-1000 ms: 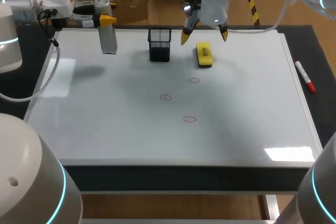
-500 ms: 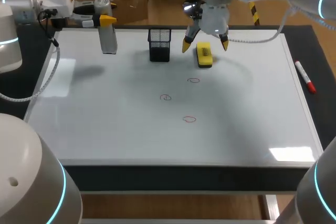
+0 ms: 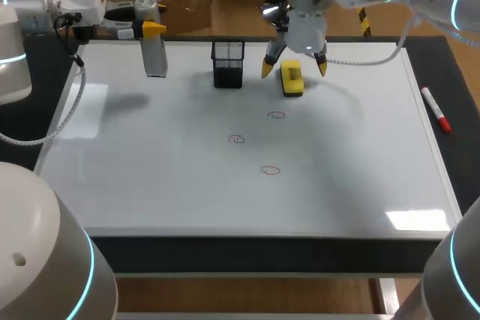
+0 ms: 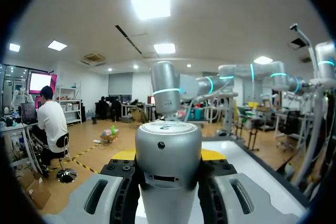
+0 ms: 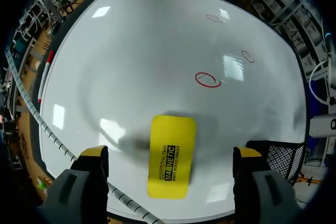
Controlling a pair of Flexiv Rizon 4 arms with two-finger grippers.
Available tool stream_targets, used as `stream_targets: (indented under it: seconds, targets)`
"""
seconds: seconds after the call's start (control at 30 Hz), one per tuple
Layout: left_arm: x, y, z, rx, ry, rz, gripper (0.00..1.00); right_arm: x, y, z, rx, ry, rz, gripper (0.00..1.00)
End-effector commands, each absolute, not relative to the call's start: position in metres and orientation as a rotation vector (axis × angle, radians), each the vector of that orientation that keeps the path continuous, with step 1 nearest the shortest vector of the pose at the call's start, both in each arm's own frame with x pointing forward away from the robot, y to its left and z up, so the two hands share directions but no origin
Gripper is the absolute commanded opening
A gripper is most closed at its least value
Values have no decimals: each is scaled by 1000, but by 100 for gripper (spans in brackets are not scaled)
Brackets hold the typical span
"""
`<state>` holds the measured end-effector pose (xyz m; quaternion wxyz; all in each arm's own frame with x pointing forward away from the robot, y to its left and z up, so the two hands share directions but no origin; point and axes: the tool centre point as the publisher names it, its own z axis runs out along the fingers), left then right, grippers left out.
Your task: Pick up the inspection probe, press it on each red-marked spot on the whiteboard one by one, put down the probe, pick up the eraser, and wipe off all the red marks.
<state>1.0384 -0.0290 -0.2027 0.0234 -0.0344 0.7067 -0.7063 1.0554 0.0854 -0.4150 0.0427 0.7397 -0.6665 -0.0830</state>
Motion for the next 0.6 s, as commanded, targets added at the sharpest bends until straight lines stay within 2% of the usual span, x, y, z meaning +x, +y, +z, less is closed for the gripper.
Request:
stream_targets:
  seconds: [0.03,0.1,0.17,0.2,0.23,0.27,0.33,0.37,0.4,0.6]
  targets:
    - [1039,-29,-202,-104,2189,-2187,0,1059,87,-416,2256,-2032,-253,100]
    - [1039,-29,-202,-104,2189,-2187,0,1059,87,-417,2254,-2033,-255,100]
    - [1039,-29,-202,-104,2189,-2187,0,1059,87,-417,2253,-2036,-257,64]
    - [1039,-29,-202,-104,2189,-2187,0,1059,87,-417,2254,-2035,-257,75]
    - [1039,-29,-202,-104,2189,-2187,0,1059,87,-417,2253,-2034,-256,77]
    - [1039,-29,-202,-104,2189,-2187,0,1059,87,-417,2253,-2033,-256,56]
    - [1039,-29,-202,-104,2189,-2187,0,1059,87,-417,2250,-2036,-259,40]
    - [1039,-29,-202,-104,2189,-2187,0,1059,86,-418,2245,-2043,-262,23]
    - [1039,-29,-202,-104,2189,-2187,0,1059,85,-418,2243,-2046,-265,0]
    - [1039,-29,-202,-104,2189,-2187,0,1054,80,-409,2215,-2098,-242,0]
